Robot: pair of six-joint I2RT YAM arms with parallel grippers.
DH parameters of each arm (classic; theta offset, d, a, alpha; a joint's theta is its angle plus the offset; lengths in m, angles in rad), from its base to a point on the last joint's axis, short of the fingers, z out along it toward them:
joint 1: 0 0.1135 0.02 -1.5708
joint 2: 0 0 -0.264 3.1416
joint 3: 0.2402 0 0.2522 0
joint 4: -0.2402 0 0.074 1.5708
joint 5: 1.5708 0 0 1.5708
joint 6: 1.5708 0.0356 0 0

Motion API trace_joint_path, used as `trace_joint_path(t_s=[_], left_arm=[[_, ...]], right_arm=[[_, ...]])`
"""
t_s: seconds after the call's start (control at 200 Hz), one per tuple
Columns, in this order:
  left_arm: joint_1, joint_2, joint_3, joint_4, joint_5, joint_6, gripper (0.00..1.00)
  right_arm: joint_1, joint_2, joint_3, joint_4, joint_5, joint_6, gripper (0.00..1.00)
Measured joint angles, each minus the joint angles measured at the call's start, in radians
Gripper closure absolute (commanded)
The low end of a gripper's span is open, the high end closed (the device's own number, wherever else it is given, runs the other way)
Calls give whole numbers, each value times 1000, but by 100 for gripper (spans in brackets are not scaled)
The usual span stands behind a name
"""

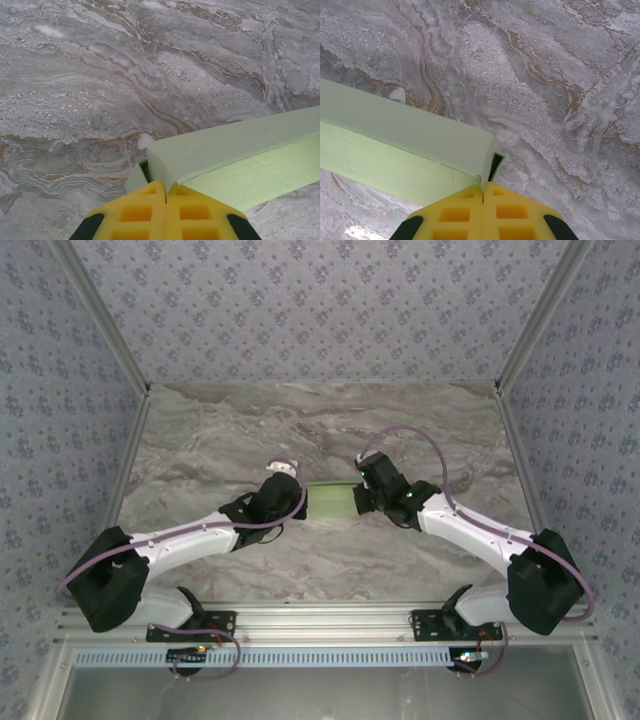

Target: Fold the paper box

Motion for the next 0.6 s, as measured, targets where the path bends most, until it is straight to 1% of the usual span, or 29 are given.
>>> trace_joint_path(t_s=[0.195,0.415,0.6], left_arm=[[-23,2,-44,81,-47,8,100],[-34,3,-65,125,-71,21,100],[-37,-27,-85,122,-70,39,94]], right_arm=[[13,-29,-77,89,18,-11,97],[18,-33,-97,129,38,-15,98],[37,-33,-98,131,56,-18,98]])
